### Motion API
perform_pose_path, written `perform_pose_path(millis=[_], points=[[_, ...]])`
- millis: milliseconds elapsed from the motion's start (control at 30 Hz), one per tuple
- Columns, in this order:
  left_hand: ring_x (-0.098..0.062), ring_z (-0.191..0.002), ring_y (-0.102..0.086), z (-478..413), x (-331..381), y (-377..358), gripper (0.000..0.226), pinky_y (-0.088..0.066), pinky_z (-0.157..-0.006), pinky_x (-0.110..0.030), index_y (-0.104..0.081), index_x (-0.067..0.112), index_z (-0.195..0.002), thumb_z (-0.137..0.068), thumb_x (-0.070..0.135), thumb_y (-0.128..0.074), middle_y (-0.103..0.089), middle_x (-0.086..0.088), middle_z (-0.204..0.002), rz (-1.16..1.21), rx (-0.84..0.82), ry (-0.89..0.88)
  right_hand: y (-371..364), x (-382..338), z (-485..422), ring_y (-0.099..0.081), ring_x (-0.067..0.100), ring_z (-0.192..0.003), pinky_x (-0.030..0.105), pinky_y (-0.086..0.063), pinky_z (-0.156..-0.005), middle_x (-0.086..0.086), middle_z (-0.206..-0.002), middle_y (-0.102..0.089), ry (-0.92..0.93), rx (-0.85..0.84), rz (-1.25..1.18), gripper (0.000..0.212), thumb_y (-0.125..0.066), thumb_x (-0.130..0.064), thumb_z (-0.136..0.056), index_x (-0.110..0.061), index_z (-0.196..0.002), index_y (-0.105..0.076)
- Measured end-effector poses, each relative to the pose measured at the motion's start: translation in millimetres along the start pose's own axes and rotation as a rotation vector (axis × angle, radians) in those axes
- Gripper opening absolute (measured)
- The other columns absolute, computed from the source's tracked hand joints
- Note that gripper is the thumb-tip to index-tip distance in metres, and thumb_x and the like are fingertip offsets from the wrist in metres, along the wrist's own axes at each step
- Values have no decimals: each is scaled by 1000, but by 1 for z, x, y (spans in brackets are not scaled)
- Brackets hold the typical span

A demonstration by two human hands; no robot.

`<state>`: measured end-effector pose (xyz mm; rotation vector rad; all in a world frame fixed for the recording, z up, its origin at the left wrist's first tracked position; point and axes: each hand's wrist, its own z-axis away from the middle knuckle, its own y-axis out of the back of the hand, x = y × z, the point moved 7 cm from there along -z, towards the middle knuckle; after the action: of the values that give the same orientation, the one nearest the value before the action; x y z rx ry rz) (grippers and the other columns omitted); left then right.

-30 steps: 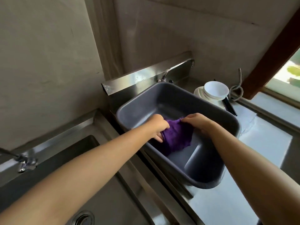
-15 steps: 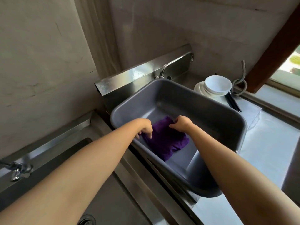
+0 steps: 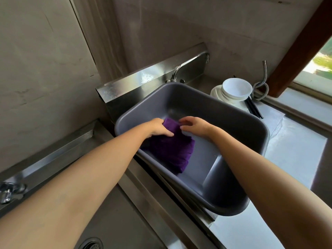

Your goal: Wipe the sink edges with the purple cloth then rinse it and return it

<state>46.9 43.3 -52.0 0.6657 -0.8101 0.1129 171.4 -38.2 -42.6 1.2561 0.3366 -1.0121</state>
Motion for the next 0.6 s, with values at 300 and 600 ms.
perform_pose_path(millis=[300,600], points=[[-26,-112,-57,-1,3,-3,46,-48,-94,-36,-45,13,-129,-88,27,-62,-56,-9,-128,61,-51,21,-24,25,2,-55,21,-71,28,-48,-56,6,-87,-57,-155,-62,106,29,-65,-10,-82,-7,-111,-61],[-32,-114,-57,13,5,20,45,-46,-84,-34,-52,5,-127,-94,35,-47,-58,-15,-129,-645,141,107,-1,22,11,-64,34,-90,38,-52,-78,19,-103,-65,-276,46,275,34,-49,-11,-86,2,-116,-59]])
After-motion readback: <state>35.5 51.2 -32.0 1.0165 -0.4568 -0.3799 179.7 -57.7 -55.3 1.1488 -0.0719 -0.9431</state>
